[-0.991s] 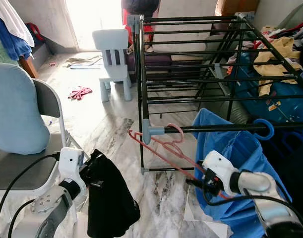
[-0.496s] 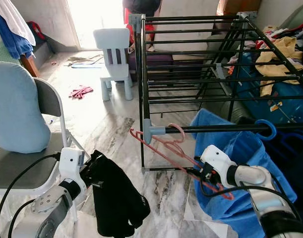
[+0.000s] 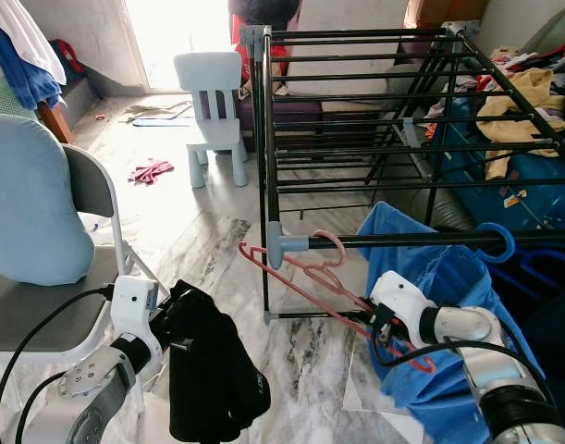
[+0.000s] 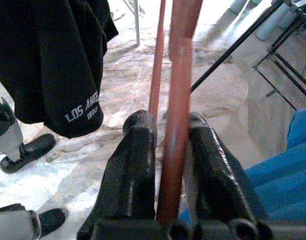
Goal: Hang hanger
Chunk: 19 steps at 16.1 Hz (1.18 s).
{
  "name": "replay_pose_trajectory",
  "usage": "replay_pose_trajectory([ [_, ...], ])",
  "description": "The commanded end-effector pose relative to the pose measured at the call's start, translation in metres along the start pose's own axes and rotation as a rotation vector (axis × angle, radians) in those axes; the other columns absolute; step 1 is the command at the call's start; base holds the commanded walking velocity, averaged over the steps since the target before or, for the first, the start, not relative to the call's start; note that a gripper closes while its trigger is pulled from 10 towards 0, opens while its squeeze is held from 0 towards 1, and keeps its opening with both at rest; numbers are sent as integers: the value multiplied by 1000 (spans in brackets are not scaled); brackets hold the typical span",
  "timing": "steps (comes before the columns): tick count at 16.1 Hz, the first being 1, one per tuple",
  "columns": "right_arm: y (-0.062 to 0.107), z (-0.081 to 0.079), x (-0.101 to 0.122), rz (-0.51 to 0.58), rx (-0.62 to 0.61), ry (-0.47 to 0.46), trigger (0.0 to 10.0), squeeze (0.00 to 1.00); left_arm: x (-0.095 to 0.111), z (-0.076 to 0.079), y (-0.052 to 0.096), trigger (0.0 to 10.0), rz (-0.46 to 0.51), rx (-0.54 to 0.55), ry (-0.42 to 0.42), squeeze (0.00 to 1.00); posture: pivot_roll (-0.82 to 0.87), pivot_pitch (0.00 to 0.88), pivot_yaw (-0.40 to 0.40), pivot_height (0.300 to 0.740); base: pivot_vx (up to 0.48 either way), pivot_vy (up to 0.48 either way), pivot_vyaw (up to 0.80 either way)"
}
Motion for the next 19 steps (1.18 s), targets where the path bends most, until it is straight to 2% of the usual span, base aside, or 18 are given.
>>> replay_pose_trajectory([
  [1, -1, 1, 5, 13, 18, 19, 0, 0, 8, 4, -1, 10000, 21, -17, -21, 0, -99, 0, 19, 740, 0, 0, 0],
  [10, -4, -7, 7, 56, 13, -19, 0, 0, 3, 7, -1, 10000, -2, -30, -18, 0, -98, 0, 17, 740, 0, 0, 0],
  [11, -5, -8, 8, 57, 6, -20, 2627, 0, 2, 7, -2, 10000, -4, -30, -15, 0, -101, 0, 17, 740, 0, 0, 0],
  [12, -5, -7, 8, 56, 5, -19, 3647, 0, 3, 7, -2, 10000, -5, -30, -15, 0, -101, 0, 19, 740, 0, 0, 0],
  [13, -5, -7, 7, 53, 3, -18, 10000, 0, 3, 7, -2, 10000, -5, -31, -14, 0, -101, 0, 19, 740, 0, 0, 0],
  [14, -5, -7, 6, 48, -1, -14, 10000, 0, 2, 7, -2, 10000, -6, -31, -13, 0, -101, 0, 19, 740, 0, 0, 0],
  [15, -3, -5, 6, 44, -1, -20, 10000, 173, 2, 7, -2, 10000, -7, -32, -12, 0, -101, 0, 16, 740, 0, 0, 0],
  [16, -1, -2, 7, 46, -1, -22, 10000, 1000, 2, 8, -2, 10000, -9, -32, -11, 0, -101, 0, 16, 740, 0, 0, 0],
  [18, 3, 6, 10, 48, -22, 9, 10000, 1000, 2, 8, -2, 10000, -10, -33, -9, 0, -103, 0, 14, 740, 0, 0, 0],
  [19, 5, 9, 11, 46, -28, 13, 10000, 902, 2, 8, -2, 10000, -11, -33, -8, 0, -105, 0, 15, 740, 0, 0, 0],
])
Point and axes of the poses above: a point about 5 cm out from each wrist's last joint towards the gripper, its own y axis pointing back from the gripper into the wrist, its own x axis along the axis of the wrist's last joint, z = x × y, the point moved 5 cm from there along -y, pointing out of the wrist towards the gripper, and after that the axes turned 7 degrees about y, right-handed, at the moved point
